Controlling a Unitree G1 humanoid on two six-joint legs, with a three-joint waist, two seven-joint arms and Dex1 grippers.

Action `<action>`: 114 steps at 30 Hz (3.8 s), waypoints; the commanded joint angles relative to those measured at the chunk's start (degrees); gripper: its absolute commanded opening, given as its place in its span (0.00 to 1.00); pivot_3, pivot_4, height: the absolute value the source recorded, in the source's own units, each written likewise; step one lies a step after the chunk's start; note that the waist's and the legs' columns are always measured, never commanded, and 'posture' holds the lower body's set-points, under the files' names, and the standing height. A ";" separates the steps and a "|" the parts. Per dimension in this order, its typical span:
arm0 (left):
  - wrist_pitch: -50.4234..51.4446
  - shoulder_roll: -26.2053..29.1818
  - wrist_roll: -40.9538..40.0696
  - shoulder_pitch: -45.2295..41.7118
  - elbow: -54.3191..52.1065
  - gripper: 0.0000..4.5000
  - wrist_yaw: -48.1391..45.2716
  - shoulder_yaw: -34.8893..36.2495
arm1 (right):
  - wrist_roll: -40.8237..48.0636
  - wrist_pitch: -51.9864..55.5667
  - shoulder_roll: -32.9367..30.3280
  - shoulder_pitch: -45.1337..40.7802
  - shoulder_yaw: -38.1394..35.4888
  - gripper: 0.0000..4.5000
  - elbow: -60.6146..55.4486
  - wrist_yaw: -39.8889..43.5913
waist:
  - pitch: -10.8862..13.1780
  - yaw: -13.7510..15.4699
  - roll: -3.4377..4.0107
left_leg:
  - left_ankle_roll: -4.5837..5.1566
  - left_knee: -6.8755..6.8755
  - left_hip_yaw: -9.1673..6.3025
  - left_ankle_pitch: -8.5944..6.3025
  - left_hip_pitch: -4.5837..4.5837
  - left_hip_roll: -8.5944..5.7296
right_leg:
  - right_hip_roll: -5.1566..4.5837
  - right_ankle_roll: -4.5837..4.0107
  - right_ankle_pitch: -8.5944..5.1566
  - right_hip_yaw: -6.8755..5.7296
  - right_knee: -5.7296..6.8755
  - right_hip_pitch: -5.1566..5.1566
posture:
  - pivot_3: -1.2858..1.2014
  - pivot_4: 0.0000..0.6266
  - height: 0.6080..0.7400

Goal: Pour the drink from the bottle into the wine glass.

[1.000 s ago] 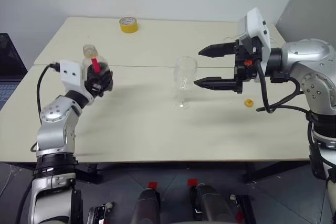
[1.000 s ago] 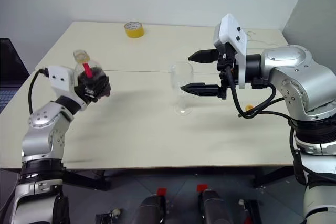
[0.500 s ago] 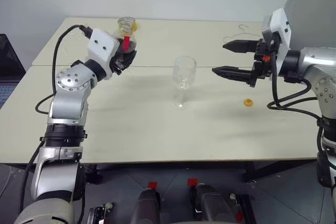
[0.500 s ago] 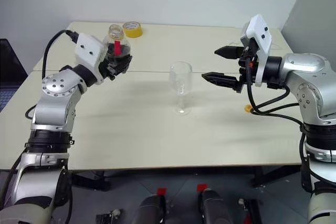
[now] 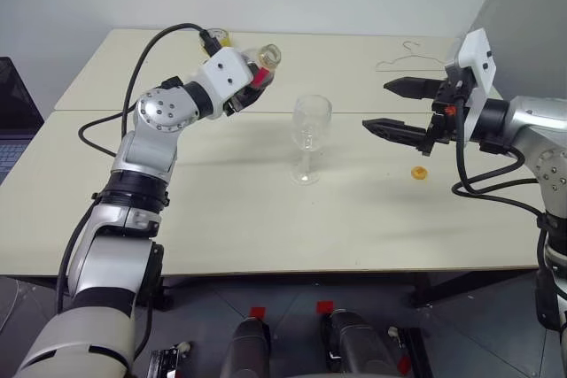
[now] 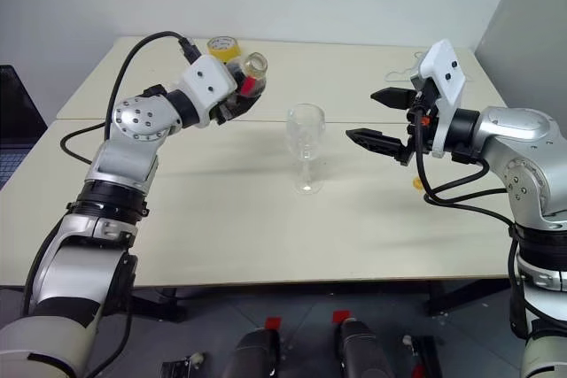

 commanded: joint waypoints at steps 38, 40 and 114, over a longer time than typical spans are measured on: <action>-23.69 -1.17 22.16 -15.15 21.20 0.65 14.12 -10.24 | 3.38 0.86 1.09 1.81 -2.00 1.00 -4.84 -5.35 | 0.00 0.02 0.00 | 0.01 0.13 0.01 0.01 0.04 -0.03 | 0.00 0.02 0.01 0.05 0.32 -0.02 | 0.52 0.24 1.00; -24.00 -1.10 22.54 -15.32 21.35 0.65 14.75 -10.14 | 3.41 0.81 1.01 1.92 -1.95 1.00 -4.87 -5.39 | 0.00 0.00 0.00 | 0.01 0.15 0.02 0.01 0.06 -0.03 | 0.00 0.02 0.01 0.06 0.37 -0.02 | 0.52 0.24 1.00; -28.32 1.29 30.30 -19.03 25.59 0.65 25.43 -12.69 | 2.79 -1.19 2.25 2.26 -0.79 1.00 -4.04 -6.04 | 0.00 0.01 0.00 | 0.01 0.65 0.00 0.01 0.03 -0.03 | 0.00 0.04 0.02 0.07 0.74 -0.01 | 0.52 0.24 1.00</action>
